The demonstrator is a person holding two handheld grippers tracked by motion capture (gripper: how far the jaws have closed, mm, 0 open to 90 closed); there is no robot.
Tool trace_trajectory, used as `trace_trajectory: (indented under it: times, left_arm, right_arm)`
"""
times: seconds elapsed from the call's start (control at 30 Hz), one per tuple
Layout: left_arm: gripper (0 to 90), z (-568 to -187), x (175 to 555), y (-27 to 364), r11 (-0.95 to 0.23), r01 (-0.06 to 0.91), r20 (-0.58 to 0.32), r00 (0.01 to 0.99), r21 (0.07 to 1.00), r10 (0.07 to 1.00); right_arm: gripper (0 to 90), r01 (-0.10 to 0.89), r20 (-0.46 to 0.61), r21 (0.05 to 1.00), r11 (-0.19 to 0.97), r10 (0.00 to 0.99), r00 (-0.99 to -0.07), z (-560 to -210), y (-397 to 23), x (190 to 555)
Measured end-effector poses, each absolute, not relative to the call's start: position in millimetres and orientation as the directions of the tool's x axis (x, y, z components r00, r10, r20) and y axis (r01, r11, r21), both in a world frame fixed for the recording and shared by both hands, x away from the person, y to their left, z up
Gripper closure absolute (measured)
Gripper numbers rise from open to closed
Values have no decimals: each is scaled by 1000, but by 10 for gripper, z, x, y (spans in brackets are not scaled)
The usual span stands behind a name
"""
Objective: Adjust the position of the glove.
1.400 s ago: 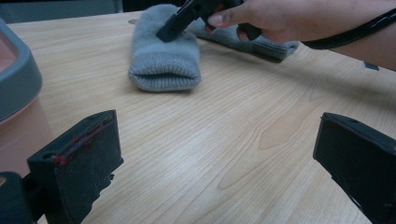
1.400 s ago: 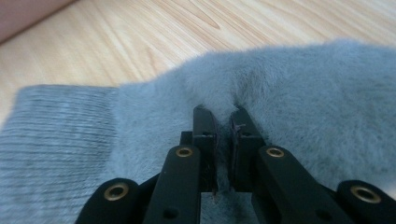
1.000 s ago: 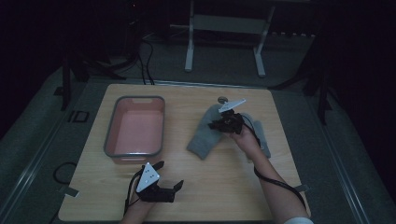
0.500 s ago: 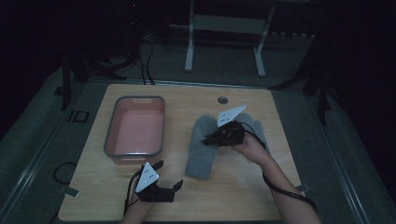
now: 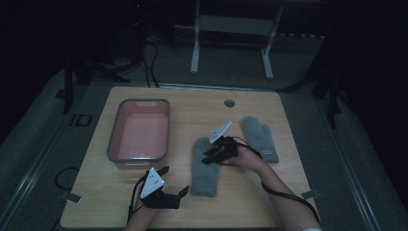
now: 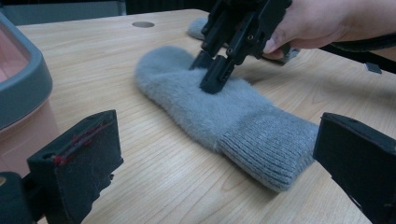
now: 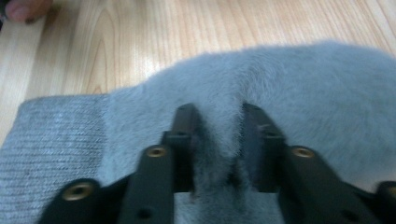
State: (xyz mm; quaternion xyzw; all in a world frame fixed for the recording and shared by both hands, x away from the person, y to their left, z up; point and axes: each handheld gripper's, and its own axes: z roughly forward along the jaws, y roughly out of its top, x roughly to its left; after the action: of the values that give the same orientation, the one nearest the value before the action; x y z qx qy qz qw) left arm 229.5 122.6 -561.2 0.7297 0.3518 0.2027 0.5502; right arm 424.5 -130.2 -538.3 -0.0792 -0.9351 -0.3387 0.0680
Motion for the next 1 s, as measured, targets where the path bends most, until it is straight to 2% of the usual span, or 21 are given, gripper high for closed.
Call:
trace_trajectory:
  times: [0.07, 0.2, 0.37, 0.57, 0.7, 0.8, 0.9, 1.0]
  left_arm:
    - [13, -5612, 2294, 1226, -148, 290, -91, 671, 946, 736]
    - [13, -5612, 2295, 1232, -145, 291, -93, 670, 946, 737]
    - [13, -5612, 2293, 1227, -145, 291, -92, 668, 946, 739]
    - [13, -5616, 2298, 1228, -147, 293, -92, 666, 945, 740]
    - [13, -5617, 2299, 1228, -145, 294, -94, 665, 945, 741]
    - [13, -5620, 2304, 1227, -143, 296, -96, 664, 944, 742]
    - [13, -5622, 2306, 1227, -143, 297, -96, 664, 944, 742]
    - [13, -5623, 2308, 1228, -142, 297, -97, 663, 944, 742]
  right_arm:
    - [642, 207, 195, 622, 756, 106, -975, -5379, -1311, 4260]
    - [519, 186, 151, 636, 749, 116, -982, -5267, -1350, 4219]
    - [449, 180, 99, 676, 715, 154, -983, -5055, -1481, 4173]
    - [214, 211, 6, 723, 658, 299, -954, -4807, -1769, 4118]
    - [238, 263, -21, 729, 632, 404, -914, -4728, -2001, 4120]
    - [346, 309, -18, 734, 605, 472, -881, -4690, -2198, 4143]
    - [401, 305, -55, 759, 575, 523, -850, -4650, -2436, 4142]
    - [375, 348, -71, 752, 559, 594, -801, -4638, -2643, 4158]
